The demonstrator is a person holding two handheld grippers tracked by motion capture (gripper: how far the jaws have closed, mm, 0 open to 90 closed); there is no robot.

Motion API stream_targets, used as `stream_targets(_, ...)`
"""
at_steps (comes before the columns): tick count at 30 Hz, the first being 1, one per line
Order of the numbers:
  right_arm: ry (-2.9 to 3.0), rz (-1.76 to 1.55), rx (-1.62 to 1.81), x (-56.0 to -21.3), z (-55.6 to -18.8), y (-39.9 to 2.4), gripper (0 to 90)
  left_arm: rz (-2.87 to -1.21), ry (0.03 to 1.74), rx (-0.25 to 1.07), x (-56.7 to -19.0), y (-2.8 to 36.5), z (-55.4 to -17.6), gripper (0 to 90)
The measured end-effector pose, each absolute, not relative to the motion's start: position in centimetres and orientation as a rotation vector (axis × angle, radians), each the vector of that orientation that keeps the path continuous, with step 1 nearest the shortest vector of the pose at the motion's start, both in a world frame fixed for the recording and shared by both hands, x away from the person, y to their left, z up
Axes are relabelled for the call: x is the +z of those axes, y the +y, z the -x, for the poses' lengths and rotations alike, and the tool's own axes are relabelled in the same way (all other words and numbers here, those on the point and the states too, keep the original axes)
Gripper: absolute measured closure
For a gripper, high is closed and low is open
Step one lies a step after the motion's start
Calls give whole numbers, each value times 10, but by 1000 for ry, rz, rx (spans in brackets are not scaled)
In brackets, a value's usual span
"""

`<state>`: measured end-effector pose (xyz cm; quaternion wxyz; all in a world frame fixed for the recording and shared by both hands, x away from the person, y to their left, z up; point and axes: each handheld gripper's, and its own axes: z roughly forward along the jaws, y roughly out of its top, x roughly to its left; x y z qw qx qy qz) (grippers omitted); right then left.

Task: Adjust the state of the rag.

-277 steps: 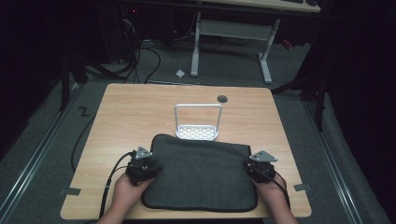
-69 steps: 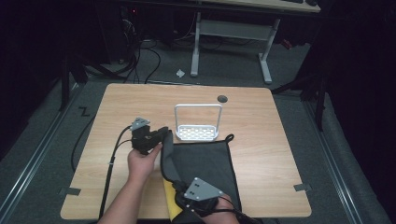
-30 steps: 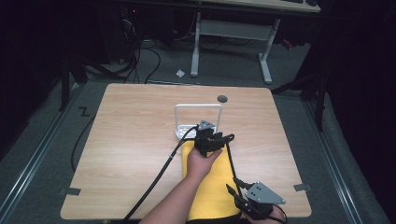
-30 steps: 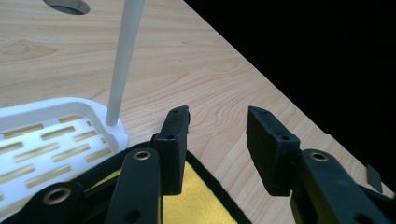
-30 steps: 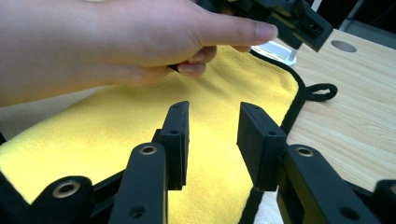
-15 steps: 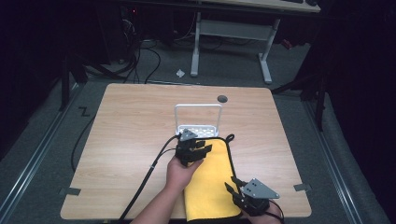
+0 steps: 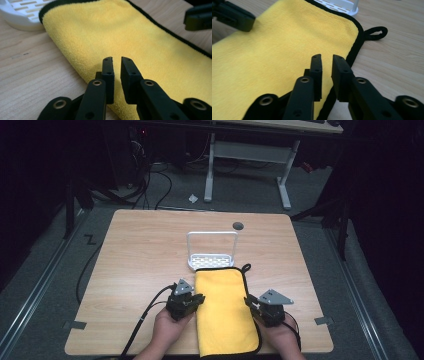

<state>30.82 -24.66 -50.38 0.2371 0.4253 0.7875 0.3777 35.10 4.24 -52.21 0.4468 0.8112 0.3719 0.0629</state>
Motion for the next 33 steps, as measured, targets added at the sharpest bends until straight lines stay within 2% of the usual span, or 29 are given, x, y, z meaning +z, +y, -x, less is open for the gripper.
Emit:
stream_targets(1,2172,-1170,1016,-506,-315,-246,847,-2023,917,157,-523,40,-351,889)
stream_targets(4,2216,-1202,943,-516,-334,-242,900,-2078,902,176,-526,35,-353,896)
stream_targets(11,2245,-1209,868,-525,-350,-233,900,-2105,897,168,-530,37,-356,889)
stream_targets(21,2269,-1165,921,-528,-330,-222,900,-2142,853,143,-529,60,-345,884)
stream_targets(29,2341,-1078,949,-527,-299,-208,878,-2122,840,111,-531,82,-319,861)
stream_targets(33,2348,-1036,931,-527,-292,-204,873,-2116,847,79,-527,84,-318,785)
